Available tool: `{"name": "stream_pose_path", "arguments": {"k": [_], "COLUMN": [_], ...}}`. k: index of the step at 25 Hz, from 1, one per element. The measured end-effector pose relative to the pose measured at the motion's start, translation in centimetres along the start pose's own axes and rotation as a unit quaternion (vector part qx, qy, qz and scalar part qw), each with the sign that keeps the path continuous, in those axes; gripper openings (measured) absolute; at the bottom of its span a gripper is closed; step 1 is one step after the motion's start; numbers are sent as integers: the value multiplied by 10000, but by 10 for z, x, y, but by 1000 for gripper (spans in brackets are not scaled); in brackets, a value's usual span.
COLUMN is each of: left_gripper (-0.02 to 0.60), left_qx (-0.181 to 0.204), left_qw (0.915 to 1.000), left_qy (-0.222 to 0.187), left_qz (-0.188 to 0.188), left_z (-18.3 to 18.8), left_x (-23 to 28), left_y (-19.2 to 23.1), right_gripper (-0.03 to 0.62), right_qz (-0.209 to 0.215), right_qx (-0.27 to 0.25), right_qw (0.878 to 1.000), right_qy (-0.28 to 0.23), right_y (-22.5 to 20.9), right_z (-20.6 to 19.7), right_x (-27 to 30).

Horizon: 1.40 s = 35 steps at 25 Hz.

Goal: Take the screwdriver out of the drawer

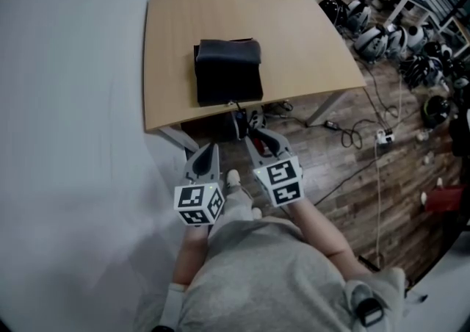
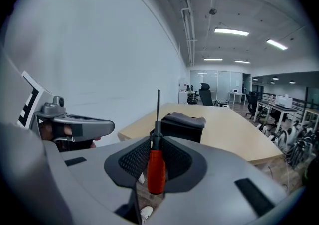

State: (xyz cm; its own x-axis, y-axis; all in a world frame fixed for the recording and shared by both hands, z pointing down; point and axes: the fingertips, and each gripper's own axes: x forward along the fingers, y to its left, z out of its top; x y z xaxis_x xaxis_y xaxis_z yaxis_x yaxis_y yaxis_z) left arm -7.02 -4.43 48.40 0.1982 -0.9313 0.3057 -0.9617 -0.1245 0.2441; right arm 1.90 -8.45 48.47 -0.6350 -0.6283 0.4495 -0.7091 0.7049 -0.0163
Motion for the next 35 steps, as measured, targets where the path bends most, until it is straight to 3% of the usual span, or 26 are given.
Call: {"name": "stream_pose_path", "arguments": {"k": [13, 35], "left_gripper": [0, 0], "left_qx": [-46, -5], "left_qw": [9999, 9997], "left_qy": [-116, -237], "left_qz": [-2, -27], "left_z": [-14, -4], "left_x": [-33, -33], "left_y": [-19, -31], "right_gripper": [78, 77], "right_qz": [17, -6], "right_qx": [53, 57], "right_qw": [9998, 9990], "right_qy": [-174, -445], "right_y": [21, 16], "right_z": [-17, -7], "right_x": [-44, -54]}}
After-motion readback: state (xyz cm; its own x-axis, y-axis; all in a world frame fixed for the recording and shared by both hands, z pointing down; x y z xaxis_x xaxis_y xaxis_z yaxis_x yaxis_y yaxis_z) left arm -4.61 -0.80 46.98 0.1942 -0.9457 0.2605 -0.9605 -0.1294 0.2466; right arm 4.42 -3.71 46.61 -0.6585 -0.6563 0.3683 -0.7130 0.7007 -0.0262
